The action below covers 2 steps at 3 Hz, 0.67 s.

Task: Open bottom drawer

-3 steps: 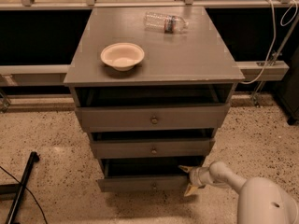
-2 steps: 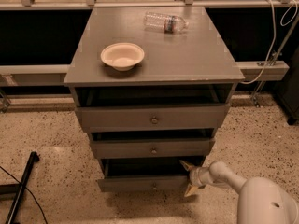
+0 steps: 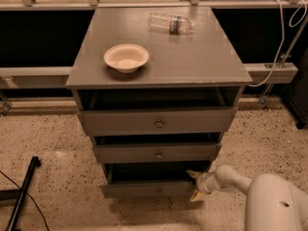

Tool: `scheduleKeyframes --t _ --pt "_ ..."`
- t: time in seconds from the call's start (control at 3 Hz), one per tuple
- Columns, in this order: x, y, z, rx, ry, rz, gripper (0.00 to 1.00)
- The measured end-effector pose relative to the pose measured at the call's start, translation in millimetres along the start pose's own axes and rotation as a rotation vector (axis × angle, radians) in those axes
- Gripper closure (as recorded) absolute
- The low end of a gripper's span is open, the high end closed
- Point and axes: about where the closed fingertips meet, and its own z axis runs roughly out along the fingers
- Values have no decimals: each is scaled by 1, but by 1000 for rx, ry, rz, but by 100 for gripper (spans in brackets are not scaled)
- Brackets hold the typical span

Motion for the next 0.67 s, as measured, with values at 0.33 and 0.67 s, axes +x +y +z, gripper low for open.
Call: scheduleKeyframes --t 0.33,0.67 --pt "-12 46 -3 -84 20 63 39" --pt "-23 83 -8 -133 11 113 63"
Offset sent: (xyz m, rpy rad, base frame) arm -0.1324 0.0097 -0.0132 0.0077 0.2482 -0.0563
